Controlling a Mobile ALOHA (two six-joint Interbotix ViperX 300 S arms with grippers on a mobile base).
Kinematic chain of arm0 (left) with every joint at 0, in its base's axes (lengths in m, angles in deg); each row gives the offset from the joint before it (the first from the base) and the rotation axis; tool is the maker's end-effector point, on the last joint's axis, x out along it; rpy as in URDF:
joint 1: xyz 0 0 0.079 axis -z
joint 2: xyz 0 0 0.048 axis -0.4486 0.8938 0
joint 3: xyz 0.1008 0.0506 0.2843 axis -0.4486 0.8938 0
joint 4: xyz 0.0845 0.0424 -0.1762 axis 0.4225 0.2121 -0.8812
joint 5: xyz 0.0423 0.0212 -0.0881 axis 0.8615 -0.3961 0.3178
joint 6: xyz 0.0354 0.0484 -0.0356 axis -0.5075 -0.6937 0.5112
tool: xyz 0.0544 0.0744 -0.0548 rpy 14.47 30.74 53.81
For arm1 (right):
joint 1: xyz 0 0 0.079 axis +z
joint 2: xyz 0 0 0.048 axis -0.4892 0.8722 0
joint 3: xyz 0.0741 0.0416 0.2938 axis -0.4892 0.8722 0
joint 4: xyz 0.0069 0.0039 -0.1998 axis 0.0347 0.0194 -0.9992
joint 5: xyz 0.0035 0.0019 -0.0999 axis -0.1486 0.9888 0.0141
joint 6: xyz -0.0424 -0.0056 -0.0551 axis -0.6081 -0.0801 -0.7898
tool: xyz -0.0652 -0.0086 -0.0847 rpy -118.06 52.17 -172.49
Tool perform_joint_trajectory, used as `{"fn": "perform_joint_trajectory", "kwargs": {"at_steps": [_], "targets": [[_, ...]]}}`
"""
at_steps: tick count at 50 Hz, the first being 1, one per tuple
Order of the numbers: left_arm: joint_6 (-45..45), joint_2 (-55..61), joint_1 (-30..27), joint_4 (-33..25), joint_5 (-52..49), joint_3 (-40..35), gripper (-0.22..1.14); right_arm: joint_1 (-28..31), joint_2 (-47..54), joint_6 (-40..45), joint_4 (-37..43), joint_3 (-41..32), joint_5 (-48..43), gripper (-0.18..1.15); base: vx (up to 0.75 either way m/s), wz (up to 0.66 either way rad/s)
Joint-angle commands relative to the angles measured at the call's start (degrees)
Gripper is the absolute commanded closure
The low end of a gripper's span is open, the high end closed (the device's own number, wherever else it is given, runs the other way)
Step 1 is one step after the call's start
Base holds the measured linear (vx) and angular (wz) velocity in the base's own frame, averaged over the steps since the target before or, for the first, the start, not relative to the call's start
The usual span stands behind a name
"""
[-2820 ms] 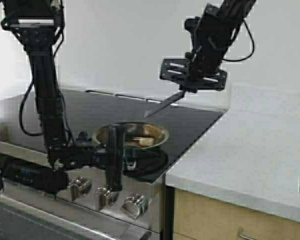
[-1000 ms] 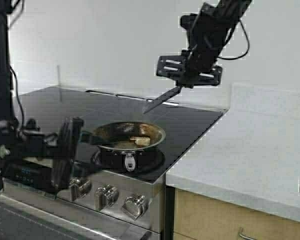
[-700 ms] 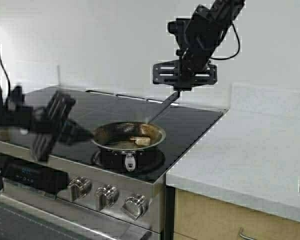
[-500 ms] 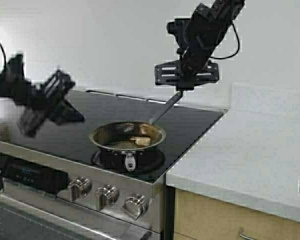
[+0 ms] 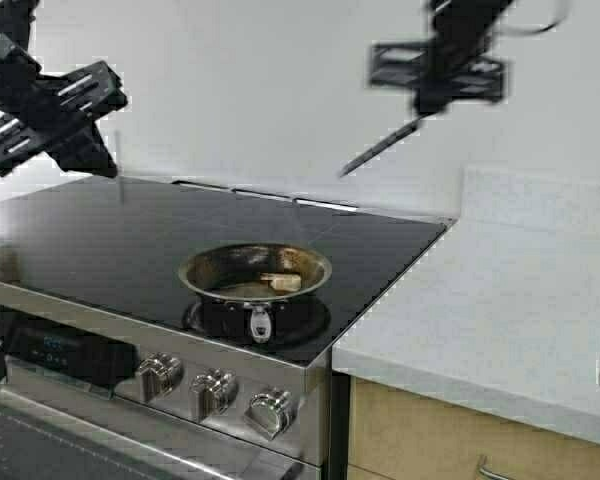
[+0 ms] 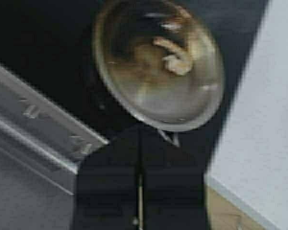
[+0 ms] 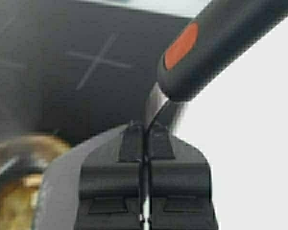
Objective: Add oil to the pan and cook the shrimp and serve it
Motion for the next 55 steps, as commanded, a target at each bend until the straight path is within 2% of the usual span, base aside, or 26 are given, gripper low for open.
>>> {"fn": "perform_joint_trajectory", "kwargs": {"at_steps": [1,15,30,36,43,55], "targets": [[0.09,-1.76,-0.09,0.26,-1.14,-1.14,0.87,-7.91,-10.46,-0.18,0.7,2.9,7.73,0.9,0.0,0.0],[0.09,-1.67,-0.09,0.35,-1.14,-1.23,0.87,-34.1,-19.25,-0.09,-0.7,4.48,35.33,0.9,0.0,0.0],[0.09,-0.97,-0.09,0.35,-1.14,-1.85,0.87,-57.04,-13.62,2.46,-4.83,6.59,57.92,0.9,0.0,0.0],[0.09,-0.35,-0.09,0.35,-1.14,-1.93,0.87,-62.05,-9.67,3.16,-12.3,5.98,58.54,0.9,0.0,0.0],[0.09,0.53,0.0,0.35,-1.05,-2.02,0.87,-65.21,-2.9,5.89,-21.01,4.22,58.36,0.9,0.0,0.0],[0.18,0.62,-0.09,0.35,-0.97,-1.93,0.87,-65.74,10.99,10.55,-26.19,0.97,54.84,0.9,0.0,0.0]]}}
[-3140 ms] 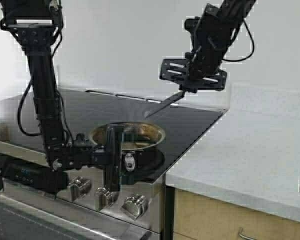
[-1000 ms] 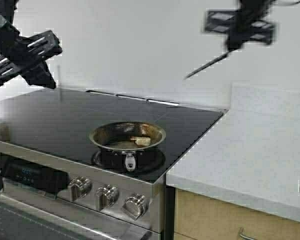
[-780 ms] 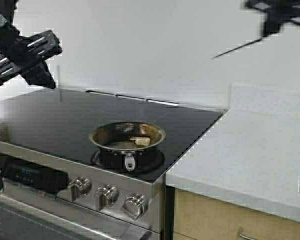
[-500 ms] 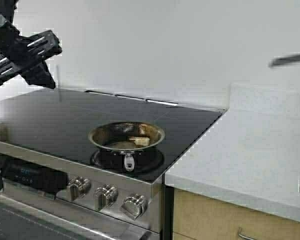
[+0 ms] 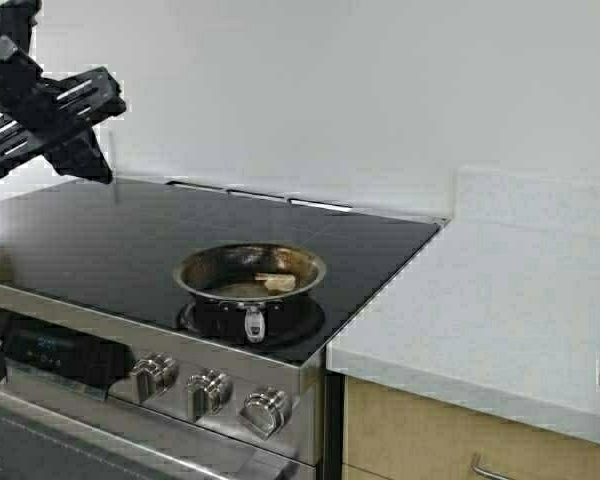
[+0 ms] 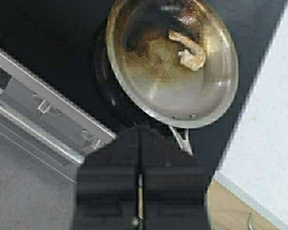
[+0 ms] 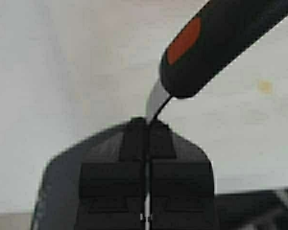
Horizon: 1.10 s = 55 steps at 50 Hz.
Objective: Add oil to the pan and cook the shrimp and serve it
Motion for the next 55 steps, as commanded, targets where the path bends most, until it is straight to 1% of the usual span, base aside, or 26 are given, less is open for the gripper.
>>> {"fn": "perform_joint_trajectory", "kwargs": {"at_steps": [1,8,17,24,33,38,42,45,47,50,55], "targets": [[0.09,-0.53,-0.09,0.09,0.35,-0.88,0.87,0.09,5.27,0.7,-1.32,-2.46,-2.37,0.9,0.0,0.0],[0.09,-0.53,-0.09,0.09,0.35,-0.7,0.87,-0.97,8.26,1.67,-1.58,-5.27,0.0,0.9,0.0,0.0],[0.09,-0.09,0.0,0.09,0.35,-0.97,0.87,-2.37,9.93,2.02,-2.55,-8.35,0.35,0.9,0.0,0.0],[0.18,-0.09,0.0,0.09,0.35,-0.79,0.87,-2.55,13.97,2.02,-2.72,-11.07,1.49,0.9,0.0,0.0],[0.53,-0.09,0.0,0.09,0.35,-0.62,0.87,-2.46,17.93,2.11,-2.64,-11.69,1.93,0.9,0.0,0.0],[0.79,0.18,0.0,0.09,0.35,-0.7,0.87,-2.46,18.37,2.02,-2.55,-11.87,1.85,0.9,0.0,0.0],[0.79,0.26,0.0,0.09,0.35,-0.7,0.87,-2.55,18.46,2.02,-2.37,-12.48,1.76,0.87,0.0,0.0],[0.79,0.35,0.0,0.09,0.35,-0.62,0.87,-2.46,18.46,2.11,-2.37,-13.18,1.67,0.8,0.0,0.0],[0.79,0.35,0.0,0.09,0.35,-0.62,0.87,-2.55,18.37,2.11,-2.37,-13.8,1.76,0.68,0.0,0.0],[0.88,0.35,0.0,0.09,0.35,-0.53,0.87,-2.55,18.28,2.11,-2.29,-14.33,1.93,0.49,0.0,0.0],[0.88,0.35,0.0,0.09,0.35,-0.44,0.87,-2.55,18.28,2.11,-2.37,-14.68,2.55,0.11,0.0,0.0]]}}
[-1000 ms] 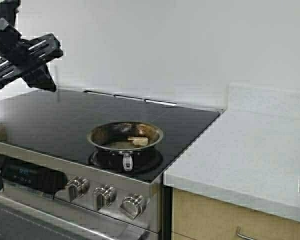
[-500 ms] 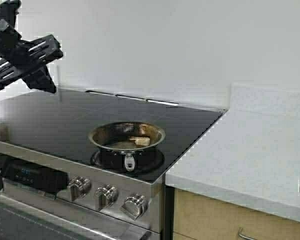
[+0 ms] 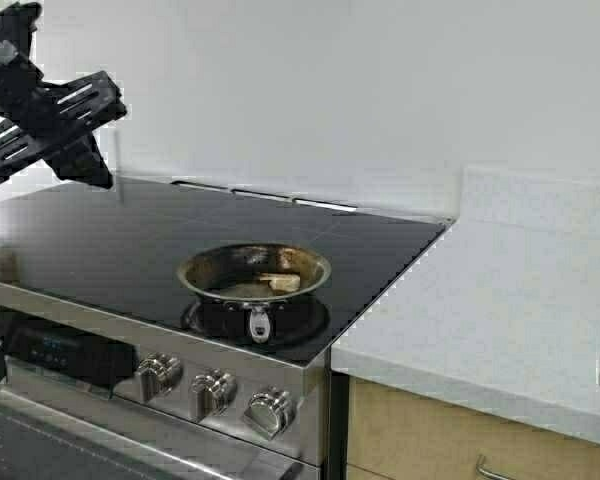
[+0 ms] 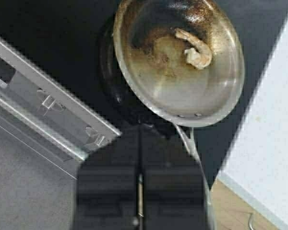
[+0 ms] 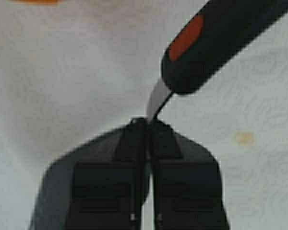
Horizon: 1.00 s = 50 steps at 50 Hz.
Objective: Add oil to the pan and cook the shrimp and serve it
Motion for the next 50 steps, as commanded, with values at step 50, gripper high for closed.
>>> {"fn": "perform_joint_trajectory", "kwargs": {"at_steps": [50], "targets": [[0.09,-0.44,0.0,0.09,0.35,-0.44,0.87,1.05,-22.06,-0.18,4.22,-4.13,6.15,-0.06,0.0,0.0]]}}
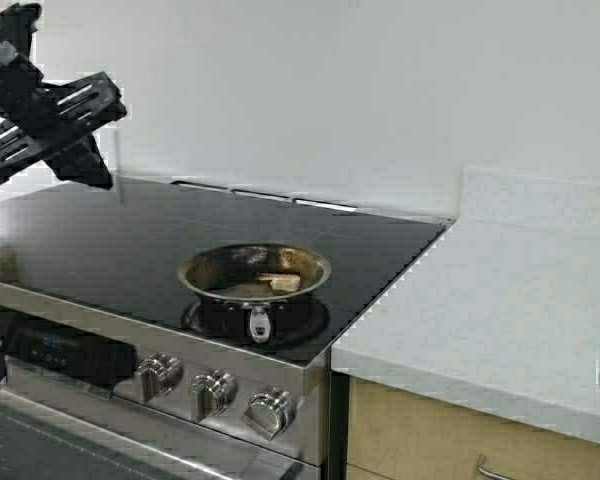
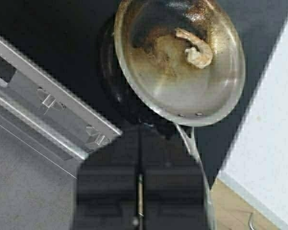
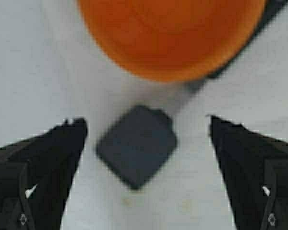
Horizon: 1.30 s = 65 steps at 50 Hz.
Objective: Add oil to the pan and cook the shrimp and serve it
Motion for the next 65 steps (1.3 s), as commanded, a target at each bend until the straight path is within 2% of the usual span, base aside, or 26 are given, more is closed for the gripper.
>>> {"fn": "perform_joint_trajectory", "kwargs": {"at_steps": [1,8,13,17,28,30,37,47,59,65], "targets": [[0.09,-0.53,0.0,0.09,0.26,-0.35,0.87,1.32,-5.98,-0.18,0.97,-1.32,0.62,-0.06,0.0,0.0],[0.18,-0.53,0.0,0.0,0.26,-0.26,0.87,5.01,-10.46,-0.35,0.97,-1.49,0.44,-0.04,0.0,0.0],[0.18,-0.53,0.0,0.09,0.26,-0.26,0.87,8.53,-13.8,-0.62,0.97,-1.49,-0.53,0.07,0.0,0.0],[0.18,-0.62,0.0,0.09,0.26,-0.18,0.87,11.34,-16.87,-0.7,0.88,-1.41,-2.11,0.25,0.0,0.0],[0.18,-0.62,0.0,0.09,0.35,0.0,0.87,20.21,-26.54,-1.58,0.62,1.67,-10.28,1.0,0.0,0.0],[0.18,-0.53,0.0,0.09,0.53,0.0,0.87,22.76,-28.13,-2.29,0.53,3.16,-13.01,1.0,0.0,0.0],[0.18,-0.62,0.0,0.09,1.32,-0.44,0.87,32.43,-31.64,-3.34,0.35,9.05,-22.68,0.89,0.0,0.0],[0.0,-1.76,0.0,0.09,1.32,-1.67,0.87,45.18,-33.13,-3.34,-0.62,17.4,-33.75,0.9,0.0,0.0],[-0.09,-1.85,0.0,0.09,1.32,-3.52,0.87,53.88,-31.73,-2.99,-0.62,22.15,-40.34,0.9,0.0,0.0],[-0.09,-1.76,0.0,0.09,1.85,-3.16,0.86,56.07,-30.85,-2.9,-0.62,23.55,-43.07,0.9,0.0,0.0]]}}
